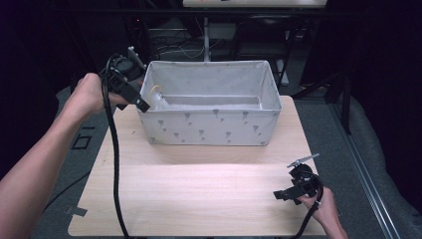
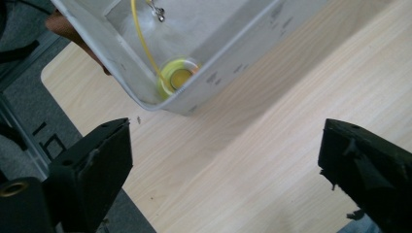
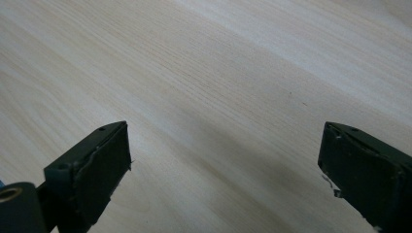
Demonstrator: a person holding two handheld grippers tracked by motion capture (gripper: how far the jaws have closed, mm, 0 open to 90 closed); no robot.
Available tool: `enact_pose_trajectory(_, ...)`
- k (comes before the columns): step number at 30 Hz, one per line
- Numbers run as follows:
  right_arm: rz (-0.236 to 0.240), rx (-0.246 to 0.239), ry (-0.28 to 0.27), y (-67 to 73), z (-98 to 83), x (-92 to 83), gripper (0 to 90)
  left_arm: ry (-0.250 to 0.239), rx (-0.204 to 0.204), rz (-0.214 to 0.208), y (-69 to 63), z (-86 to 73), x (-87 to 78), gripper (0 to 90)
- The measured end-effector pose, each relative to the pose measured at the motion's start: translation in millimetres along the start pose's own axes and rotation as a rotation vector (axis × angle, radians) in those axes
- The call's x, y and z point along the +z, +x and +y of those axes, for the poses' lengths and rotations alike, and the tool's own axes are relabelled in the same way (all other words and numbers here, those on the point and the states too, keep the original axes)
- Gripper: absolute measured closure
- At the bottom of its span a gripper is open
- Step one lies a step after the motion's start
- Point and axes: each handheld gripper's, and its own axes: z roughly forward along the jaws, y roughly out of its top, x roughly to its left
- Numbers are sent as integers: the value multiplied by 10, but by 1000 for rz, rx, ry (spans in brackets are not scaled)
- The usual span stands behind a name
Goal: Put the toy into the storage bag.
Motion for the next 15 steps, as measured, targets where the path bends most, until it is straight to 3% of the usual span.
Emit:
enact_pose_trajectory(8,10,6,2,8,4,4,44,0,10,-31,-161,-463,174,5)
enact_pose_trajectory(15,-7,-9,18,25,10,-9,44,19,8,-17,-359,-895,433,4)
